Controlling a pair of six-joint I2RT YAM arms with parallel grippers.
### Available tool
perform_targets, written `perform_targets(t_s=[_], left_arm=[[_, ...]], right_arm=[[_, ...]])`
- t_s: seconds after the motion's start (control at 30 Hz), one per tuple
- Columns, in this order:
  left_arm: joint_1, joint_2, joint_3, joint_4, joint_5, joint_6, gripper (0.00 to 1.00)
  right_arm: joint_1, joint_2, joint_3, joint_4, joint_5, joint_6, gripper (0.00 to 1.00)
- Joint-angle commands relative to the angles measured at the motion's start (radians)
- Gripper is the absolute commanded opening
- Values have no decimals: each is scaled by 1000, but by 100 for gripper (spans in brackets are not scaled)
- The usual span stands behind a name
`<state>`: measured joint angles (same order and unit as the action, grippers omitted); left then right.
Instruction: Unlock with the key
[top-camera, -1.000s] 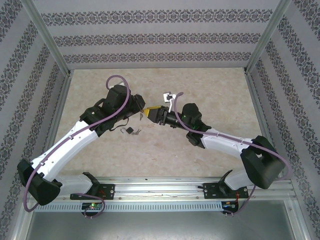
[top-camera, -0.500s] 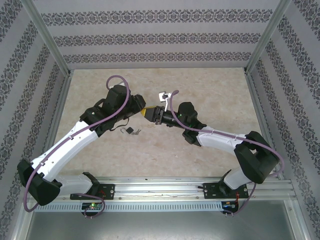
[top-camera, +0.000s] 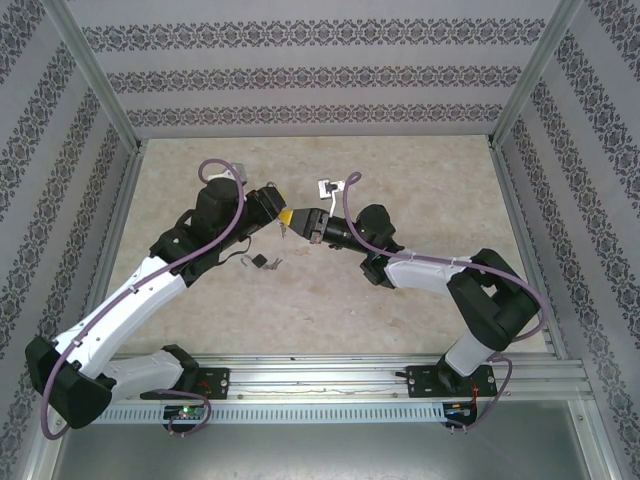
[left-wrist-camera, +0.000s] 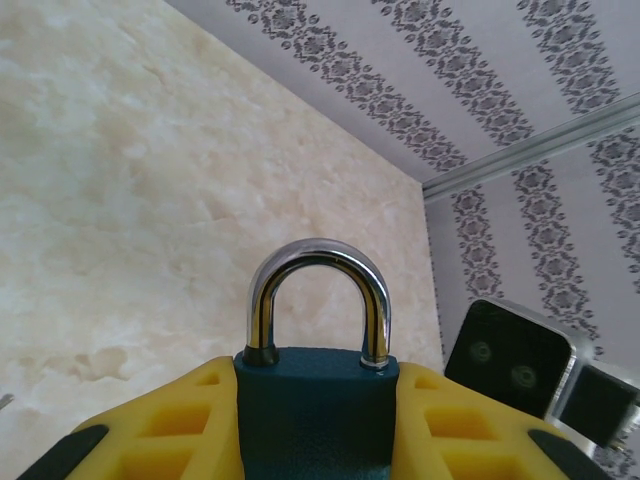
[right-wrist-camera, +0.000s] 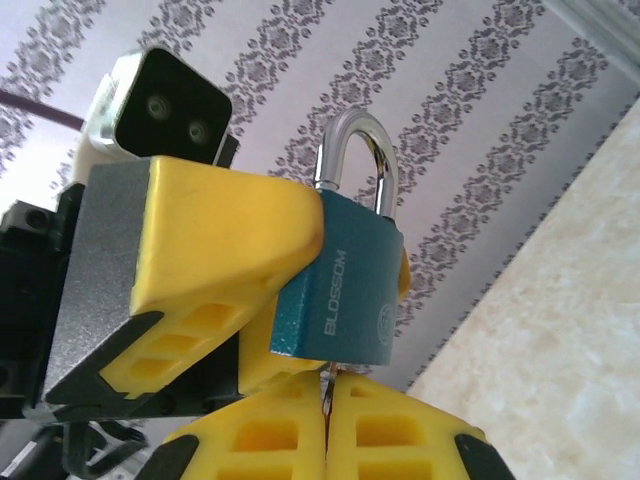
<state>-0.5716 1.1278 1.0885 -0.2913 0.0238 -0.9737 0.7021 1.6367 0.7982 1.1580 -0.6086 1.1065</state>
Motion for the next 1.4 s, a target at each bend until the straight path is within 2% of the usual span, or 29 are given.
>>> perform_targets(t_s=[0.0, 0.13, 0.5, 0.67, 0.7, 0.77, 0.93, 1.07, 1.2, 1.27, 1.37], left_arm=[[7, -46, -18, 136, 73, -21, 25], [10, -72, -36, 177, 90, -23, 25], [18, -99, -118, 424, 195, -69, 26], [20, -84, -85, 343, 181, -71, 26], [22, -82, -79, 327, 175, -74, 26], [24, -72, -49, 248, 151, -70, 26], [38, -55, -16, 140, 120, -99, 26], [63, -26, -6, 93, 149, -166, 26], [87, 23, -1, 72, 224, -246, 26], [93, 39, -6, 81, 249, -282, 26], [93, 52, -6, 97, 266, -298, 26]], right_arm=[[-11, 36, 20, 225, -23, 111, 0], [-12, 41, 20, 227, -19, 120, 0], [-18, 36, 68, 227, -32, 178, 0], [-22, 24, 62, 217, -28, 148, 0], [-28, 20, 61, 196, -39, 137, 5], [-38, -15, 32, 126, -36, 82, 20], [-57, -154, -54, -164, -6, -135, 36], [-47, -285, -100, -402, 91, -341, 38], [27, -403, -90, -634, 281, -574, 44], [58, -432, -81, -661, 349, -633, 46], [72, -426, -74, -626, 383, -636, 48]])
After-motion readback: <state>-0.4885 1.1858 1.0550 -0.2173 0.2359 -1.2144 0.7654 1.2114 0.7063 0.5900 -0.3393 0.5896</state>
